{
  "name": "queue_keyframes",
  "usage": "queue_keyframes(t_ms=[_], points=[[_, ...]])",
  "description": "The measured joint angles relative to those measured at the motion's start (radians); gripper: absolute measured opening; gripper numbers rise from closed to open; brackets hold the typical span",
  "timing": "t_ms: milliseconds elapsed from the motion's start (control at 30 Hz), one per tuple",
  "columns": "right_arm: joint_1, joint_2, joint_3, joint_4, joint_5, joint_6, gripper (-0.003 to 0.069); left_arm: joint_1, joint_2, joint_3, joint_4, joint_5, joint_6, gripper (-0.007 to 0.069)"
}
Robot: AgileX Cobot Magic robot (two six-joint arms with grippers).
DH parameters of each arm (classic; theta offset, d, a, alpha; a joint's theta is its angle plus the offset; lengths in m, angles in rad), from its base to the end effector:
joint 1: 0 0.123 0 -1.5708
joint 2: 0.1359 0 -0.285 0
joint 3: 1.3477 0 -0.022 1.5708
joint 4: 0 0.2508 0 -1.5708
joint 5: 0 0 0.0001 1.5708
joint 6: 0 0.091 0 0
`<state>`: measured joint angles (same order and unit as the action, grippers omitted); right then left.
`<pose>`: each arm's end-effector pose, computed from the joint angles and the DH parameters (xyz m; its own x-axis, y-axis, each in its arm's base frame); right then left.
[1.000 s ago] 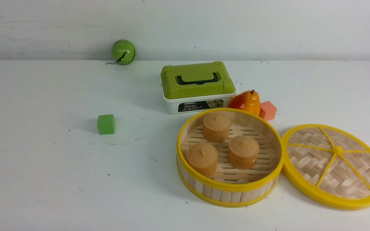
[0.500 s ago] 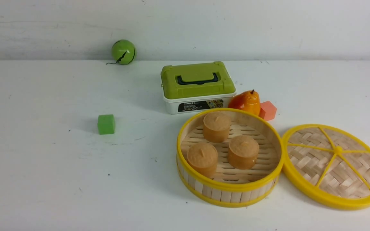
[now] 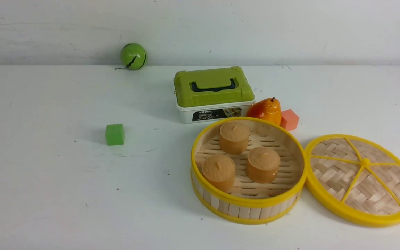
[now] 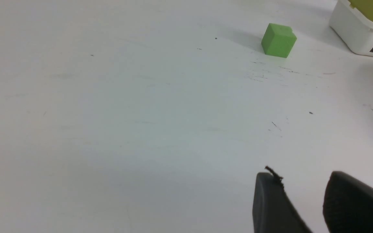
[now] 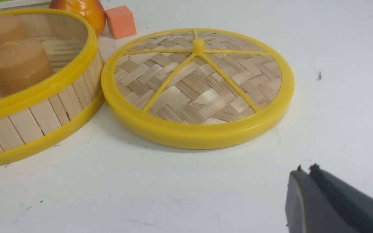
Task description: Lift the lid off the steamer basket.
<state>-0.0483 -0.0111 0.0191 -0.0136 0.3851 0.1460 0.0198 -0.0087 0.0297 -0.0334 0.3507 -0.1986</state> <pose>0.0522 -0.0030 0.1728 -0.2910 0.1472 -0.9453 0.0927 0.9878 0.1253 0.0534 0.0000 0.1721 -0.2711 -0.2333 -0.9338 -0.0725 0.9724 -0.2219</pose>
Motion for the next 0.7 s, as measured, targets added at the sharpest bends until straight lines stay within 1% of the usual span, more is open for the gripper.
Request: queue_keyframes(t_ms=[700], points=[[0.0,0.0,0.0,0.0,0.0,0.0,0.0041,0.0,0.0,0.0,0.0,0.0,0.0,0.0239]])
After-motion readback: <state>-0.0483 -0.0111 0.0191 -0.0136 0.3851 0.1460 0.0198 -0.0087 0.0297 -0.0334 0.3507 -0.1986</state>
